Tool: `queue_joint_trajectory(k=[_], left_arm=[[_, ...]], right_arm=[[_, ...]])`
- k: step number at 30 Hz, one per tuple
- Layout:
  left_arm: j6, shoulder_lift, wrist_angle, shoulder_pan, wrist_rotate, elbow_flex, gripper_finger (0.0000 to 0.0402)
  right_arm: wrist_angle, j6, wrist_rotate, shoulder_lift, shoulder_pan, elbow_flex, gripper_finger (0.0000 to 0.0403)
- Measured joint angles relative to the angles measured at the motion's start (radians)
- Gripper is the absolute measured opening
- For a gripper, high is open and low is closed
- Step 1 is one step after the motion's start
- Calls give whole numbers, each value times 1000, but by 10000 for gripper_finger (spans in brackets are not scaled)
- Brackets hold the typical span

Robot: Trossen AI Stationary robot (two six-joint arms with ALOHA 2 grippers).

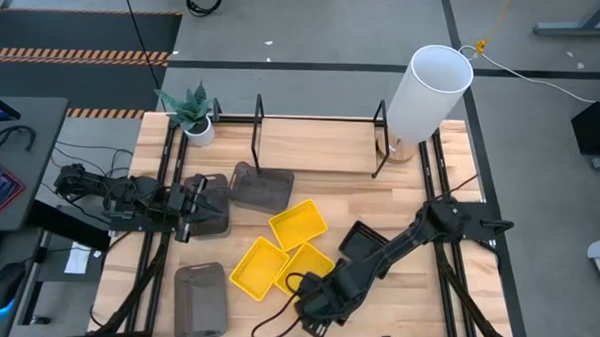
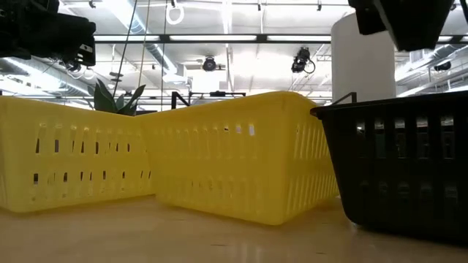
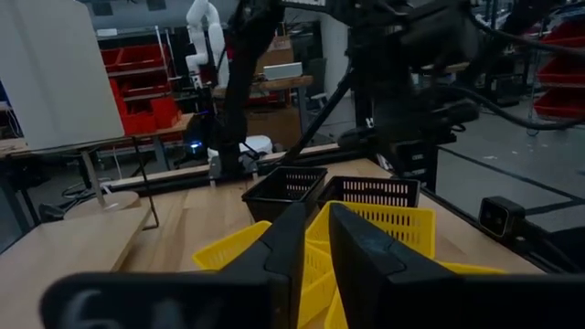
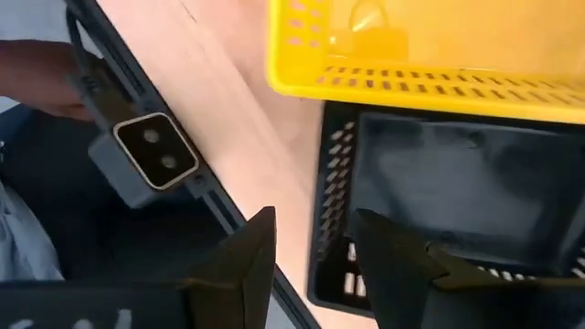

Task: Stack baskets on shelf by color
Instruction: Stack the bottom black bin on the top black bin

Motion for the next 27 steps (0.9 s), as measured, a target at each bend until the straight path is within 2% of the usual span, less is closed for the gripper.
queue_joint_trajectory(k=[9,27], left_arm=[[0,0,0,0,0,0,60],[0,0,0,0,0,0,59]], right_arm=[[-170,31,32,132,11,204,153],[-186,99,103,170,51,207,153]])
